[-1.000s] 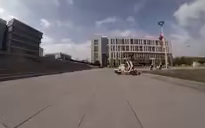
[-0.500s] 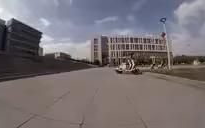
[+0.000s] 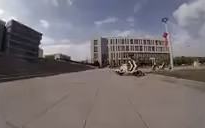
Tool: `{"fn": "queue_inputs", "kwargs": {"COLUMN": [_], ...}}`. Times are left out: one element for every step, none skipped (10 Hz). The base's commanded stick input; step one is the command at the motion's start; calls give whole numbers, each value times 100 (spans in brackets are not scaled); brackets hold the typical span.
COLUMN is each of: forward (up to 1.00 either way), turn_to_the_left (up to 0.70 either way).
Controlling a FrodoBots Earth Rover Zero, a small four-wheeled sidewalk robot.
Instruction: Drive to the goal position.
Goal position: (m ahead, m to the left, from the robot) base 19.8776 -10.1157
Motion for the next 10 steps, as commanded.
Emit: {"fn": "queue_inputs", "kwargs": {"forward": [70,70,70,70,70,70,70,70,70,70], "turn_to_the_left": [0,0,-1,-19,-34,-21,-3,-1,0,0]}}
